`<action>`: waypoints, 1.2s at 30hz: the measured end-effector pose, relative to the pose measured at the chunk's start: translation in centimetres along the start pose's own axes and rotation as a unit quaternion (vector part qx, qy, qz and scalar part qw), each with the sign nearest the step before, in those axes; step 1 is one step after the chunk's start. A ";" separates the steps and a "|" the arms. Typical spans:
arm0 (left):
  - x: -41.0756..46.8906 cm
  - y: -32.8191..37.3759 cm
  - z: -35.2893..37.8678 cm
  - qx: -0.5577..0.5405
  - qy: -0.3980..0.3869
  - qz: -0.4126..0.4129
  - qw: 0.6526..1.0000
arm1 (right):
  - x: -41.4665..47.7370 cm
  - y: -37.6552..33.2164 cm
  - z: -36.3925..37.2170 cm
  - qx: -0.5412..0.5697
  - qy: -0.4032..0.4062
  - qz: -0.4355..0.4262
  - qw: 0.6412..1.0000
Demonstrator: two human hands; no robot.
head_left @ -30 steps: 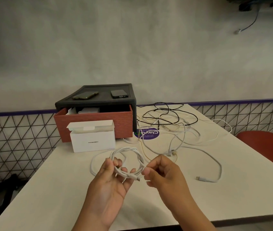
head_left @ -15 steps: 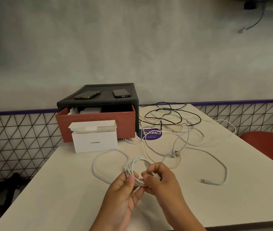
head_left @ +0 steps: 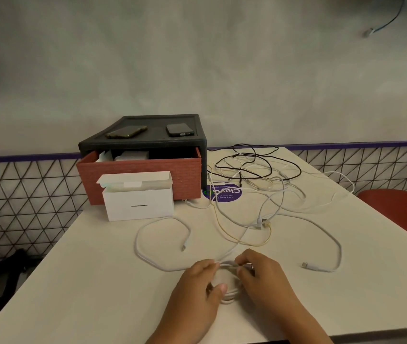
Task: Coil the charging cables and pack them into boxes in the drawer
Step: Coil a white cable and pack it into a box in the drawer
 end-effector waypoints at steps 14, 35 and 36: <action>0.3 0.4 1.1 0.107 -0.008 0.046 0.993 | 0.6 0.0 0.5 -0.121 -0.072 -0.074 0.987; -0.2 0.2 0.6 0.051 -0.007 0.043 0.998 | -0.1 2.7 -1.5 0.186 0.021 0.043 0.981; -0.2 0.1 0.6 0.047 -0.004 0.042 0.998 | -0.2 2.8 -1.5 0.195 0.026 0.049 0.979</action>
Point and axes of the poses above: each hand's wrist, its own x-axis towards the middle knuckle, its own z-axis out of the palm, y = z × x, the point moved 8 cm from there along x, towards the middle knuckle, and after that the axes turned 7 degrees about -z, right-handed, at the moved point
